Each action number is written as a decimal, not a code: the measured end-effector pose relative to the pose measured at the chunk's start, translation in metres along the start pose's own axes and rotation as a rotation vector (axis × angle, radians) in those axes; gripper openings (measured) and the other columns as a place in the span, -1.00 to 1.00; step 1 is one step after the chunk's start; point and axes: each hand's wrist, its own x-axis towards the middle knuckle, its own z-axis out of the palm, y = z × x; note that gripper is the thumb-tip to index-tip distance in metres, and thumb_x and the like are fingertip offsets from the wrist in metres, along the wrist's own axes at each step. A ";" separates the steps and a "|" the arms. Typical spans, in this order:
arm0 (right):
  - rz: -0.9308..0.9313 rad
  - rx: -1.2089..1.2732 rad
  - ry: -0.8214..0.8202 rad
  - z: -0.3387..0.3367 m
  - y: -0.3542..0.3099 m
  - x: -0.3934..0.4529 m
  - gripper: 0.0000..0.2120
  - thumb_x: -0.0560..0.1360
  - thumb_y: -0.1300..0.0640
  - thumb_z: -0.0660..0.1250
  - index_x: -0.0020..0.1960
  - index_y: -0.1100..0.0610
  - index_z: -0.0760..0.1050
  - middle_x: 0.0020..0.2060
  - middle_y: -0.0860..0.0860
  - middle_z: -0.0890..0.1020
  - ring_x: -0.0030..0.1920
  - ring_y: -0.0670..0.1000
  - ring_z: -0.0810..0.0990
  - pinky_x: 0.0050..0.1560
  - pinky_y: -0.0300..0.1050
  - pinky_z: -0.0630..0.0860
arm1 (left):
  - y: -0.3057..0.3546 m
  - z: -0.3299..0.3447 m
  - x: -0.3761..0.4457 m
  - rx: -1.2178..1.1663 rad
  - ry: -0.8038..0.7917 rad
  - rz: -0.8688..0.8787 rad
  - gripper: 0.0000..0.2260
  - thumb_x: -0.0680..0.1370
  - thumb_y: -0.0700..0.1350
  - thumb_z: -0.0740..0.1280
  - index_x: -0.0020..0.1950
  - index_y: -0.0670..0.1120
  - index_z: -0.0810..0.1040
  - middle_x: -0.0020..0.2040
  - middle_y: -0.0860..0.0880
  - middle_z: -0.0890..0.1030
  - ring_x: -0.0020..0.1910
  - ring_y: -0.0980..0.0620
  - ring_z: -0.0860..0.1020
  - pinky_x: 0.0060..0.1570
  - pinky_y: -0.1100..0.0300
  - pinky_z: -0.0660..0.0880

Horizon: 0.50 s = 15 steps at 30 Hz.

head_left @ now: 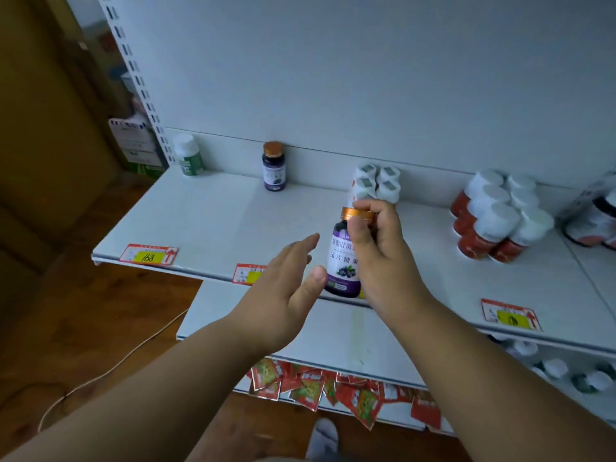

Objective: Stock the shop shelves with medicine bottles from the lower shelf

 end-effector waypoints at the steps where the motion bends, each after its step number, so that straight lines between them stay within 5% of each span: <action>1: 0.000 -0.001 -0.019 0.003 0.002 0.014 -0.76 0.48 -0.25 0.21 0.10 -0.22 0.38 -0.01 -0.20 0.57 0.00 -0.14 0.60 0.01 -0.10 0.58 | -0.006 -0.003 0.009 0.025 0.011 -0.015 -0.28 0.49 0.47 -0.12 0.58 0.19 0.06 0.54 0.18 0.21 0.41 0.29 0.25 0.40 0.13 0.29; 5: -0.021 -0.107 -0.054 0.020 0.010 0.068 -0.77 0.55 -0.02 0.36 0.15 -0.08 0.39 -0.05 -0.23 0.57 0.01 -0.21 0.58 0.13 -0.06 0.55 | -0.025 -0.025 0.042 0.173 0.041 -0.081 -0.25 0.50 0.48 -0.10 0.60 0.12 0.04 0.57 0.07 0.20 0.50 0.09 0.23 0.46 0.05 0.22; 11: 0.049 -0.318 -0.036 0.064 0.017 0.131 -0.52 0.51 -0.04 0.42 0.35 -0.01 0.33 0.03 -0.18 0.50 0.01 -0.09 0.54 0.05 -0.21 0.44 | -0.056 -0.066 0.097 0.427 0.032 -0.100 -0.32 0.57 0.32 0.13 0.60 0.09 0.02 0.58 0.04 0.16 0.52 0.00 0.19 0.46 0.07 0.17; 15: 0.080 -0.452 0.058 0.089 0.030 0.165 -0.58 0.51 -0.05 0.43 0.28 0.04 0.39 0.03 -0.13 0.49 0.02 -0.09 0.47 -0.04 -0.30 0.39 | -0.071 -0.085 0.133 0.528 0.045 0.055 -0.34 0.58 0.25 0.20 0.59 0.04 0.06 0.59 0.01 0.16 0.54 -0.06 0.18 0.48 0.00 0.18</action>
